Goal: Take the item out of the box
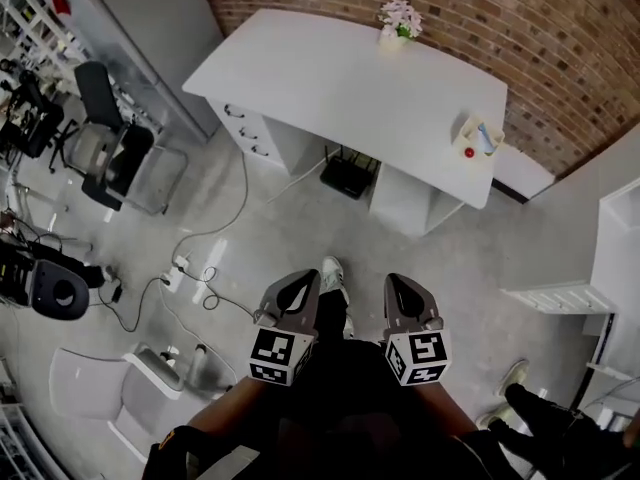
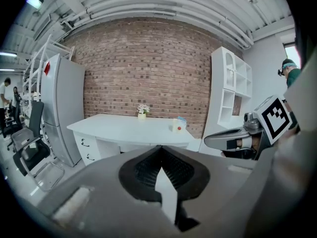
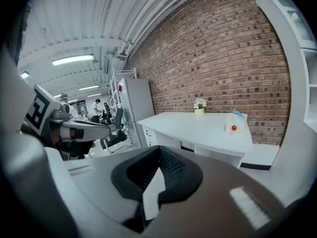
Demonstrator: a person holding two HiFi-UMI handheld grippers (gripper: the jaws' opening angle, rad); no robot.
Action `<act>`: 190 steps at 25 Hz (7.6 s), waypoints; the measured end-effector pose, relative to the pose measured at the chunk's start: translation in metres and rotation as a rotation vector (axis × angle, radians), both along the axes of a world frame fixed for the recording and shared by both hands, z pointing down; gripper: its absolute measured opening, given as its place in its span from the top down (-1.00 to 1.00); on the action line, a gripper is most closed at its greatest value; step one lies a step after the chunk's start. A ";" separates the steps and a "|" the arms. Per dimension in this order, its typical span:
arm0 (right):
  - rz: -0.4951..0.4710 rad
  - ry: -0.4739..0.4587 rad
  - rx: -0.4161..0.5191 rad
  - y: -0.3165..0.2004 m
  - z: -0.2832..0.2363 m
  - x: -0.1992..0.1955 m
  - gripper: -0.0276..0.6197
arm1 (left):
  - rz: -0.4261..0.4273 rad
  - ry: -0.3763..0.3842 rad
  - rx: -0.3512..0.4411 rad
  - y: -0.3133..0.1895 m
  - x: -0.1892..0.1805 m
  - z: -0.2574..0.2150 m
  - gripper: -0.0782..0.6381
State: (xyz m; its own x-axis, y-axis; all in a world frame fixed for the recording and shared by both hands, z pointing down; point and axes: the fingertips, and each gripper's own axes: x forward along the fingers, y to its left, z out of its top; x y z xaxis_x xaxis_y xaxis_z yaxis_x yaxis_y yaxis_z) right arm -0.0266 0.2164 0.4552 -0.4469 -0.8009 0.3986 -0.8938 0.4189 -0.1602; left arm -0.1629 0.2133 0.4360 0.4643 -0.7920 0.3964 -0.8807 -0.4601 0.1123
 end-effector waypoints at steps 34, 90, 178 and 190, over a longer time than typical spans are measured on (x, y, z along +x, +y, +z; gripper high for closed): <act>0.149 0.173 -0.039 -0.187 -0.005 0.079 0.91 | 0.217 0.112 0.044 -0.231 0.110 -0.004 0.77; -0.134 0.319 -0.083 -0.370 0.056 0.281 0.56 | 0.029 0.041 0.038 -0.406 0.323 0.042 0.77; -0.383 0.213 0.082 -0.318 -0.024 0.053 0.91 | -0.315 -0.018 0.078 -0.313 0.090 -0.009 0.77; -0.360 0.199 0.071 -0.324 -0.022 0.057 0.91 | -0.302 -0.023 0.088 -0.318 0.092 -0.012 0.77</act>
